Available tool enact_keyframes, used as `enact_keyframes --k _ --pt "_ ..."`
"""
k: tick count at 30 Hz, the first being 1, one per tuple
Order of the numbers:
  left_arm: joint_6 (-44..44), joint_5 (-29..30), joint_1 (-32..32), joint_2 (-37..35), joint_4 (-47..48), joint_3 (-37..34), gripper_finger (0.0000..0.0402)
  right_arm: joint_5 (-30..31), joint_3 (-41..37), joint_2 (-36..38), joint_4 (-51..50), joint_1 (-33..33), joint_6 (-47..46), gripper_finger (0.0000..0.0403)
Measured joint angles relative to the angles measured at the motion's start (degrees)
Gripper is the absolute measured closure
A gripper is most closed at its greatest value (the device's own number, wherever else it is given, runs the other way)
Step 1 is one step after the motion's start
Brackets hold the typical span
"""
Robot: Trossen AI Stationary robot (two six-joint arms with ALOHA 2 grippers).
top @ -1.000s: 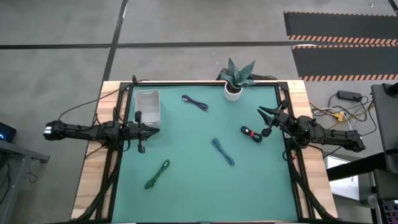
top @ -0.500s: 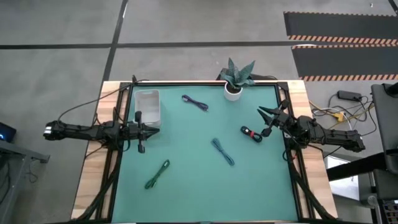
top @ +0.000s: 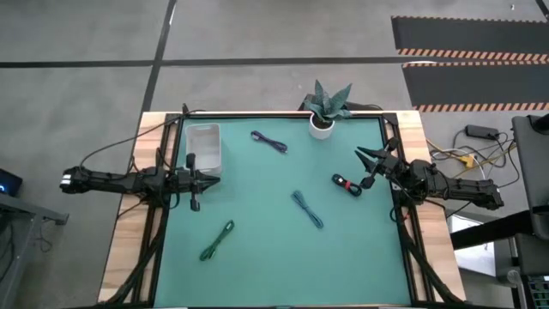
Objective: Pick and place USB-C Cables
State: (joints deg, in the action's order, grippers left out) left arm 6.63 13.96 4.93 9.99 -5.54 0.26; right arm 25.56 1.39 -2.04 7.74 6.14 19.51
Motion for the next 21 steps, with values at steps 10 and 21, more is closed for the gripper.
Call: enact_keyframes --k 10,21 --pt "-18.3 -1.6 0.0 0.0 -12.1 0.3 0.0396 -0.2 0.0 0.0 8.1 0.0 -9.4 0.0349" --pt "-18.3 -1.7 0.1 0.1 -16.6 0.3 0.0396 0.0 0.0 0.0 9.6 0.0 -22.9 0.0349"
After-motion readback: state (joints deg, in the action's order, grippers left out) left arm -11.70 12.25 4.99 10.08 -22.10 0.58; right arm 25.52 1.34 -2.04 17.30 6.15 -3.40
